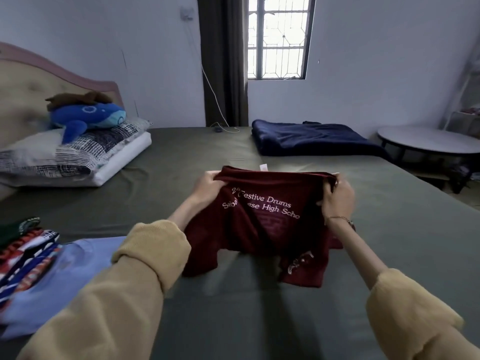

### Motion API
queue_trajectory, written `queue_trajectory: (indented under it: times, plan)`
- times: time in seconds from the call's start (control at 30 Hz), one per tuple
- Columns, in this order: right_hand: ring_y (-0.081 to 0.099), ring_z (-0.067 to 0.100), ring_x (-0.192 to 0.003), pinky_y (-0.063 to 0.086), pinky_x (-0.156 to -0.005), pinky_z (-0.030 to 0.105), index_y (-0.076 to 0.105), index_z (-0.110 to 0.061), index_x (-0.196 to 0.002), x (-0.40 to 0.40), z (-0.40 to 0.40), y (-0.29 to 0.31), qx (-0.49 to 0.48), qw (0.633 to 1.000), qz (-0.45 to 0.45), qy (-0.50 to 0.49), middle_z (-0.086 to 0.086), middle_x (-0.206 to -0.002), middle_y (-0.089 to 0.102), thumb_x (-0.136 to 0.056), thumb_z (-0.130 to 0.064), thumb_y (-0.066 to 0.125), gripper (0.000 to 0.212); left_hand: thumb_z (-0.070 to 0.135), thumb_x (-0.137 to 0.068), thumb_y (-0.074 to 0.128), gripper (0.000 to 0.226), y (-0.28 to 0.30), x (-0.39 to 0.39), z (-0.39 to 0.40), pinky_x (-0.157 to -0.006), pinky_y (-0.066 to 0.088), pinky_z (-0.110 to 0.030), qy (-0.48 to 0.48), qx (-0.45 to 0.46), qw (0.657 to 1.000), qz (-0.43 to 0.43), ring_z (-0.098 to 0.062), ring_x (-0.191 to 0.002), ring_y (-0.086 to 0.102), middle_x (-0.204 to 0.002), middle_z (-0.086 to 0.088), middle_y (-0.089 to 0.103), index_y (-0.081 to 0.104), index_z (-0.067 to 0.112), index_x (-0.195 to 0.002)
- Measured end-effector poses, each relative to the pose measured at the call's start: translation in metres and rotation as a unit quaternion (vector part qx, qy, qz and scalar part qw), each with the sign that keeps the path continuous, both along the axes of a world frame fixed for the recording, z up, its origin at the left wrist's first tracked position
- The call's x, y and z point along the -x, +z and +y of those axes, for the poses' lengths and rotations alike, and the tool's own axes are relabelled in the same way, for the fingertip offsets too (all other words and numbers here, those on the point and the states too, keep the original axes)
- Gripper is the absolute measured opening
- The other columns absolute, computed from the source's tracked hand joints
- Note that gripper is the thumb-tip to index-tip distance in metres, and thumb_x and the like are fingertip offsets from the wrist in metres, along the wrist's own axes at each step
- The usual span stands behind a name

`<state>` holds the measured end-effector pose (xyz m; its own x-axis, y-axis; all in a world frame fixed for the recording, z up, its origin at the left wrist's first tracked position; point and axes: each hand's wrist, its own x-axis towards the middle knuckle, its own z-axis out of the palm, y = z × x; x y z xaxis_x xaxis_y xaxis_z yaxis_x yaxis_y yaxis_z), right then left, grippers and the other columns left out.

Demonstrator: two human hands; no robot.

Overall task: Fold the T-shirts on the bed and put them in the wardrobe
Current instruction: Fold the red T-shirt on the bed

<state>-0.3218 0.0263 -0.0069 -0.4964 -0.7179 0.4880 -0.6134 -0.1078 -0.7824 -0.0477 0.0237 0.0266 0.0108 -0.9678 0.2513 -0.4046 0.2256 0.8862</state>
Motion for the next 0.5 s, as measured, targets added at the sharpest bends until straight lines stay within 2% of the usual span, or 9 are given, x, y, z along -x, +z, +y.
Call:
queue_trajectory:
  times: [0.07,0.13,0.17,0.23,0.27,0.37,0.43,0.5]
  plan:
    - [0.054,0.041,-0.097,0.039,-0.084,0.038,0.055,0.004,-0.107,-0.009,0.004,-0.006,-0.062,0.998,-0.001,-0.001,0.028,-0.109,0.052,-0.097,-0.02,0.043,0.028,0.011,-0.085,0.056,0.015,0.013,0.003,0.005,-0.077,0.048,-0.023,-0.024,-0.013,1.0,0.013,-0.011,-0.077,0.063,-0.084,-0.004,0.067,0.067,0.016,-0.094]
    - [0.05,0.04,-0.105,0.036,-0.087,0.035,0.053,0.006,-0.111,-0.017,0.01,-0.018,-0.126,0.991,-0.014,0.049,0.027,-0.118,0.047,-0.093,-0.016,0.05,0.028,-0.005,-0.091,0.043,0.023,0.013,0.008,0.01,-0.06,0.043,-0.008,-0.035,-0.029,0.999,0.024,-0.006,-0.066,0.056,-0.077,0.0,0.059,0.061,0.01,-0.089]
    - [0.05,0.038,-0.107,0.035,-0.085,0.032,0.051,0.005,-0.111,-0.018,0.011,-0.026,-0.158,0.983,-0.018,0.089,0.025,-0.117,0.049,-0.09,-0.012,0.054,0.027,-0.006,-0.092,0.04,0.027,0.01,0.009,0.011,-0.055,0.041,-0.006,-0.034,-0.035,0.999,0.019,-0.007,-0.066,0.053,-0.075,0.001,0.058,0.059,0.011,-0.082]
    - [0.053,0.03,-0.101,0.033,-0.074,0.027,0.046,-0.003,-0.105,-0.019,0.015,-0.042,-0.218,0.961,-0.011,0.169,0.018,-0.107,0.054,-0.081,-0.005,0.065,0.031,-0.003,-0.094,0.04,0.032,0.003,0.007,0.013,-0.059,0.043,-0.01,-0.048,-0.06,0.997,0.003,-0.011,-0.071,0.054,-0.075,0.002,0.059,0.058,0.015,-0.075]
    - [0.053,0.026,-0.098,0.035,-0.073,0.024,0.042,-0.006,-0.105,-0.019,0.018,-0.049,-0.239,0.95,-0.005,0.202,0.016,-0.106,0.054,-0.075,-0.003,0.071,0.042,0.001,-0.096,0.041,0.031,0.003,0.004,0.015,-0.064,0.045,-0.013,-0.068,-0.089,0.994,-0.013,-0.013,-0.074,0.056,-0.076,0.001,0.061,0.059,0.015,-0.076]
    - [0.046,0.023,-0.109,0.038,-0.092,0.025,0.033,-0.012,-0.126,-0.025,0.028,-0.07,-0.293,0.916,0.053,0.269,0.013,-0.118,0.042,-0.062,-0.007,0.083,0.081,0.01,-0.098,0.043,0.025,0.01,0.001,0.02,-0.072,0.053,-0.025,-0.141,-0.23,0.961,-0.056,-0.015,-0.074,0.064,-0.082,-0.002,0.068,0.063,0.014,-0.084]
    - [0.046,0.027,-0.112,0.038,-0.095,0.028,0.032,-0.01,-0.13,-0.032,0.033,-0.081,-0.308,0.91,0.081,0.267,0.015,-0.12,0.037,-0.065,-0.009,0.081,0.082,0.008,-0.098,0.041,0.024,0.019,0.003,0.024,-0.074,0.054,-0.028,-0.169,-0.285,0.942,-0.046,-0.015,-0.071,0.067,-0.083,-0.004,0.069,0.061,0.012,-0.086]
    - [0.051,0.035,-0.105,0.042,-0.089,0.032,0.035,-0.003,-0.122,-0.04,0.035,-0.085,-0.249,0.945,0.039,0.209,0.02,-0.118,0.038,-0.069,-0.009,0.078,0.068,0.004,-0.099,0.037,0.025,0.032,0.007,0.028,-0.066,0.056,-0.026,-0.184,-0.308,0.932,0.046,-0.013,-0.062,0.068,-0.074,-0.005,0.071,0.059,0.007,-0.087]
